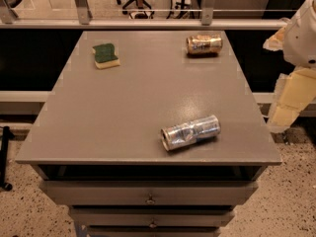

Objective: Move sponge near orange can

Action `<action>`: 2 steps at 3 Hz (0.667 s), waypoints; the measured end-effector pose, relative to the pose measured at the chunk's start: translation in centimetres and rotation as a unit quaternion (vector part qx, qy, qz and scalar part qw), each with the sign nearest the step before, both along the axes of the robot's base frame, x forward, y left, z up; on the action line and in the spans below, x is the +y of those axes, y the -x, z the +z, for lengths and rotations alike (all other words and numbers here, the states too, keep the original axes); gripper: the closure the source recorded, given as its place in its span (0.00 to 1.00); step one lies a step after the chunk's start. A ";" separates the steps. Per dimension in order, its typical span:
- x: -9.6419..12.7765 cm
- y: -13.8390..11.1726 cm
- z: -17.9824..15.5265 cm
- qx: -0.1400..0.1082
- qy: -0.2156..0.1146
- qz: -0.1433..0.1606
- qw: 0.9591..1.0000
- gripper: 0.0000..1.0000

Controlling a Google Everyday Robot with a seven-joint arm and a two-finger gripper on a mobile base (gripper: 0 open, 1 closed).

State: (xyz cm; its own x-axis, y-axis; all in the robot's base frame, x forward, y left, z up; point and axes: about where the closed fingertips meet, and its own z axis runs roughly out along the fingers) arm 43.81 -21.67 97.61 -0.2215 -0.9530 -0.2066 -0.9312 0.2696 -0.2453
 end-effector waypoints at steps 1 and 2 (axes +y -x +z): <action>0.0 0.0 0.0 0.000 0.000 0.000 1.000 0.00; 1.9 -1.8 -0.3 -0.004 -0.046 0.005 0.999 0.00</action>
Offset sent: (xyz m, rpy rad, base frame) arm 0.0251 0.0245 -0.0101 0.1643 0.0089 0.0133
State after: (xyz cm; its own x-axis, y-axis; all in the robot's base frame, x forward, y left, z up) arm 45.59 -19.78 97.31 -0.2092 -0.9321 -0.2956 -0.9322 0.2814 -0.2275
